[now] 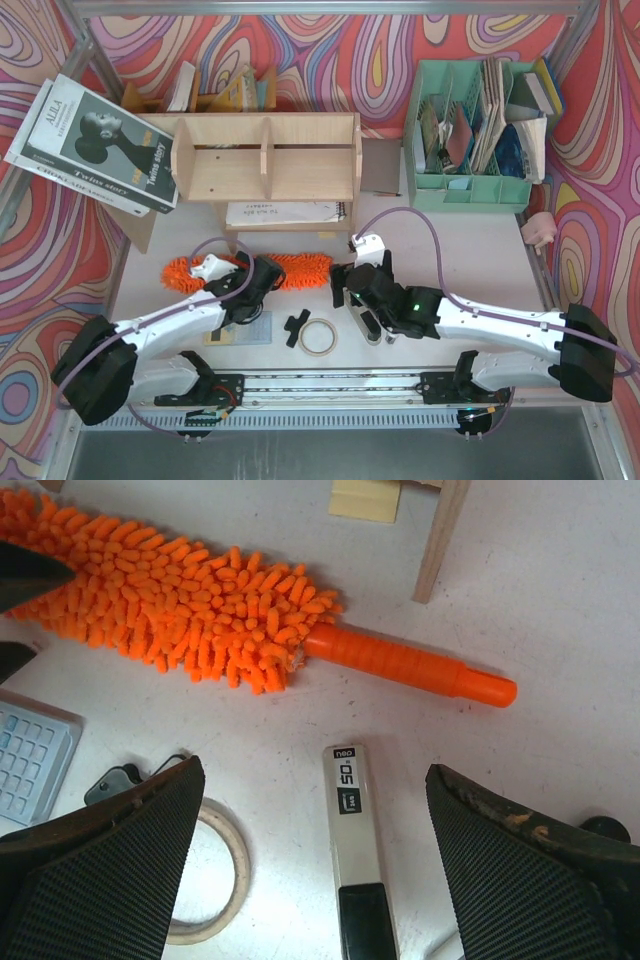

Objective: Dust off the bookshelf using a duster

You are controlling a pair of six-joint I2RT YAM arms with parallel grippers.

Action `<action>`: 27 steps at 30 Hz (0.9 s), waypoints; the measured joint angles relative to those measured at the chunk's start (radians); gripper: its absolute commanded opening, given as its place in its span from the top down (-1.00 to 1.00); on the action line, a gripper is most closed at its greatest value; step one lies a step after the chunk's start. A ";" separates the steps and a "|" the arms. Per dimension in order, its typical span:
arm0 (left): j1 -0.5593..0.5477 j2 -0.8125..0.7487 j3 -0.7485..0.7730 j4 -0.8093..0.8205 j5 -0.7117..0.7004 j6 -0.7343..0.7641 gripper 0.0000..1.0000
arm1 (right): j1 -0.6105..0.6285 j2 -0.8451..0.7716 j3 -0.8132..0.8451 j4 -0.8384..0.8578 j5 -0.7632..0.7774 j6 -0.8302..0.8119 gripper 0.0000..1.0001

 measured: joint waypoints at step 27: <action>0.055 0.255 0.020 0.216 -0.048 -0.099 0.20 | 0.000 0.019 -0.035 0.083 -0.036 -0.074 -0.66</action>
